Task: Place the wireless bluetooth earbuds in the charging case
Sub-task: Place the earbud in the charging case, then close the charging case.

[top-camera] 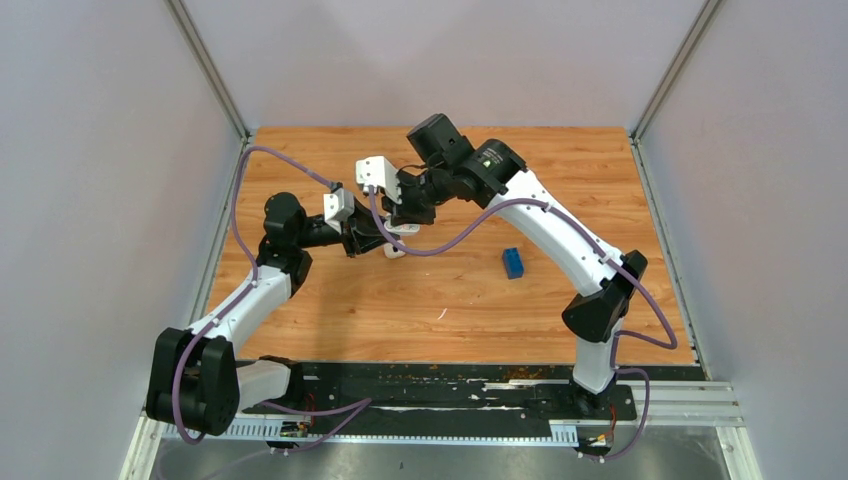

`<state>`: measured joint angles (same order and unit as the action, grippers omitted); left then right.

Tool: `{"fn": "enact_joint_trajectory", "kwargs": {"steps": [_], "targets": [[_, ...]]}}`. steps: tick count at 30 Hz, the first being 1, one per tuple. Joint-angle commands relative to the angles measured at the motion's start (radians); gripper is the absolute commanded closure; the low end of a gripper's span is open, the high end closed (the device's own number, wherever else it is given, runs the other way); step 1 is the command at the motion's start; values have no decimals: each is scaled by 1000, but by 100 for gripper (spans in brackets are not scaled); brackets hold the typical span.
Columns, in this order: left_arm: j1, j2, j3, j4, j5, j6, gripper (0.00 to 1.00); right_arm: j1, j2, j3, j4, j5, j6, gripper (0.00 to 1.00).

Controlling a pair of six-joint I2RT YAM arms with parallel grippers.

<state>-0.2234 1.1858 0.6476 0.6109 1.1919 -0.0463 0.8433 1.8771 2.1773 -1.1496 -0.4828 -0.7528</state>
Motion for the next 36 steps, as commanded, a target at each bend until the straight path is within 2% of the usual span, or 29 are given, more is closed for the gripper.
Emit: {"fn": "enact_joint_trajectory", "kwargs": {"steps": [1, 7, 10, 14, 17, 20, 21, 24, 27, 36], "targets": [[-7, -26, 24, 38, 10, 0, 100, 2, 7, 1, 11, -20, -5, 100], [-7, -23, 30, 34, 7, -3, 100, 2, 12, -10, 17, -14, 1, 98], [-7, -19, 34, 20, 5, 3, 100, 0, 5, 10, 28, -5, 29, 88], [-7, -17, 34, 1, -1, 3, 100, -9, -48, 64, 13, -76, 27, 74], [-7, -12, 36, -6, -3, 5, 100, -15, -130, -19, 38, -86, -5, 71], [-6, -7, 41, -19, -5, 8, 100, -47, -237, -169, 113, -90, -12, 63], [-7, -6, 42, -23, -7, 9, 100, -60, -258, -209, 129, -96, -11, 58], [-7, 1, 47, -47, -11, 24, 100, -96, -286, -315, 184, -91, 22, 30], [-7, 4, 51, -67, -10, 39, 100, -109, -275, -349, 192, -117, 7, 20], [-7, 2, 63, -99, -23, 38, 100, -110, -194, -373, 240, -152, -47, 17]]}}
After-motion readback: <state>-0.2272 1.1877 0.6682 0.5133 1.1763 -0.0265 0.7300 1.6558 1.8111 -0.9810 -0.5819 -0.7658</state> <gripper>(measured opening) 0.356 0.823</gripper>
